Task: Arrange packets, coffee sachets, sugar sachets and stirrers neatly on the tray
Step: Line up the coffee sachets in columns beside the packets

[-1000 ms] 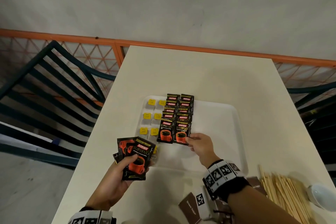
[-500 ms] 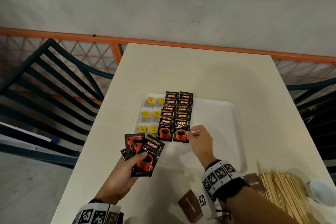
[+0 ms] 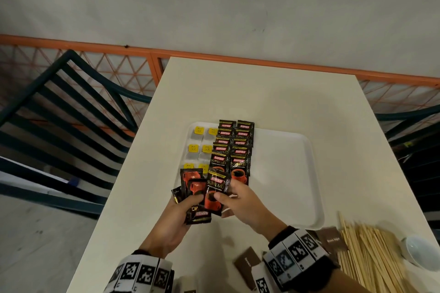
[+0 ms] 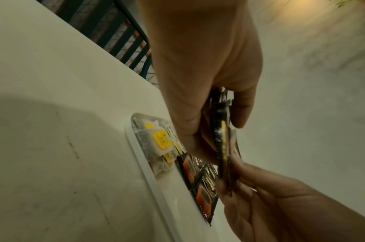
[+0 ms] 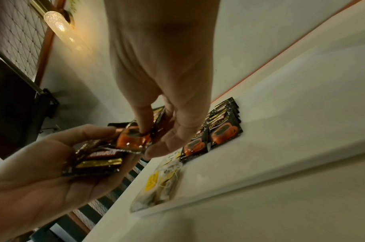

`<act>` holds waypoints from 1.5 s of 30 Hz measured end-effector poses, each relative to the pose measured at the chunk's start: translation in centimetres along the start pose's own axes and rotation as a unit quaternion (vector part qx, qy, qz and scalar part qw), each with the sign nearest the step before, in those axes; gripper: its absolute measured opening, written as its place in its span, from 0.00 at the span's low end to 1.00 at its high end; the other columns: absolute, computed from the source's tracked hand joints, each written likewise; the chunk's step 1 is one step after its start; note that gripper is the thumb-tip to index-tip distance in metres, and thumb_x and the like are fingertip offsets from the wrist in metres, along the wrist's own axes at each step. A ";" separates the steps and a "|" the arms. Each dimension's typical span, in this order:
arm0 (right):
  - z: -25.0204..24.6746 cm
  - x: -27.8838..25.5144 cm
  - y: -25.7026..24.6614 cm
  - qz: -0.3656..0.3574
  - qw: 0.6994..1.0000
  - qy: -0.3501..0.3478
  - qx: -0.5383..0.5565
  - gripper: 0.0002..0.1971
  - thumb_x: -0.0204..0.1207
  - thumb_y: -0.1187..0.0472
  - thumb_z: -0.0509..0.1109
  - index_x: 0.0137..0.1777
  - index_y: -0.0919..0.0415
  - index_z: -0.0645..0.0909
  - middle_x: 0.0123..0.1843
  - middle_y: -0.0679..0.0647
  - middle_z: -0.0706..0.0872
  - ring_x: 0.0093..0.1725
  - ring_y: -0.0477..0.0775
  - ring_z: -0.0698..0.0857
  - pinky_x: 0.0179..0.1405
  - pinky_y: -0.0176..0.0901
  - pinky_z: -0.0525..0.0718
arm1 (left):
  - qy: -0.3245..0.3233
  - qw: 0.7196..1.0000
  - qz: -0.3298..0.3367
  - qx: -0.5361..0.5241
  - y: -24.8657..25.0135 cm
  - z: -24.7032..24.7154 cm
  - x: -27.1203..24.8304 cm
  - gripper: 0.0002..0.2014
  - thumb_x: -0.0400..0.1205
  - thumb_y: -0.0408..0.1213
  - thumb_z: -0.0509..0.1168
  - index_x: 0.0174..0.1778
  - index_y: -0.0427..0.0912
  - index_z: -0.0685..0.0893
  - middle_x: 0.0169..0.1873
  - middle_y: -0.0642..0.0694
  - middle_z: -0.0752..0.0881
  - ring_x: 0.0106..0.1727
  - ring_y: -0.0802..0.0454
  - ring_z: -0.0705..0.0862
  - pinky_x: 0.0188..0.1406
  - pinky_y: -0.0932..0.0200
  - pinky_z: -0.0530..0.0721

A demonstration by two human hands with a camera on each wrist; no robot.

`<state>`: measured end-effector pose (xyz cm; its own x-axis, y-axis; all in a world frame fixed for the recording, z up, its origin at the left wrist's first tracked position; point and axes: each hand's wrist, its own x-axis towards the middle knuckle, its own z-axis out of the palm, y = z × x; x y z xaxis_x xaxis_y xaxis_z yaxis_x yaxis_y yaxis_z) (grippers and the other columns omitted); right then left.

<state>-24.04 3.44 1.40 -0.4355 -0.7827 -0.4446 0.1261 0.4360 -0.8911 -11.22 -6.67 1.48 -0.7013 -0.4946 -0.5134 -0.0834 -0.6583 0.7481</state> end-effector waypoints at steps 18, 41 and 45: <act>-1.4 5.3 2.0 0.063 0.986 0.156 -0.007 0.10 0.72 0.70 0.72 0.51 0.67 0.78 0.42 0.56 0.83 0.31 0.48 0.82 0.28 0.32 0.83 | 0.097 0.995 -0.015 -0.006 -0.4 -3.2 0.0 0.14 0.80 0.23 0.60 0.60 0.36 0.79 0.52 0.33 0.87 0.53 0.40 0.86 0.38 0.57 0.88; -1.0 5.7 3.8 -0.022 0.971 0.229 -0.066 0.09 0.70 0.68 0.75 0.44 0.64 0.77 0.34 0.49 0.80 0.36 0.53 0.84 0.35 0.37 0.86 | 0.038 0.999 0.008 -0.019 -0.7 -1.6 0.2 0.16 0.77 0.20 0.63 0.61 0.34 0.80 0.45 0.40 0.91 0.45 0.48 0.90 0.36 0.58 0.88; -0.8 4.1 2.4 -0.056 0.971 0.201 -0.120 0.06 0.78 0.57 0.68 0.43 0.58 0.78 0.36 0.51 0.83 0.34 0.47 0.82 0.33 0.35 0.81 | 0.037 0.999 0.007 -0.016 -1.0 -1.4 0.5 0.17 0.77 0.22 0.64 0.61 0.36 0.80 0.48 0.40 0.91 0.48 0.48 0.90 0.39 0.57 0.89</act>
<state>-26.21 1.62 -2.48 -0.7527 -0.6160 -0.2325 -0.1320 0.4872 -0.8633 -10.50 -7.05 -0.05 -0.6473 -0.5442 -0.5337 -0.0501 -0.6683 0.7422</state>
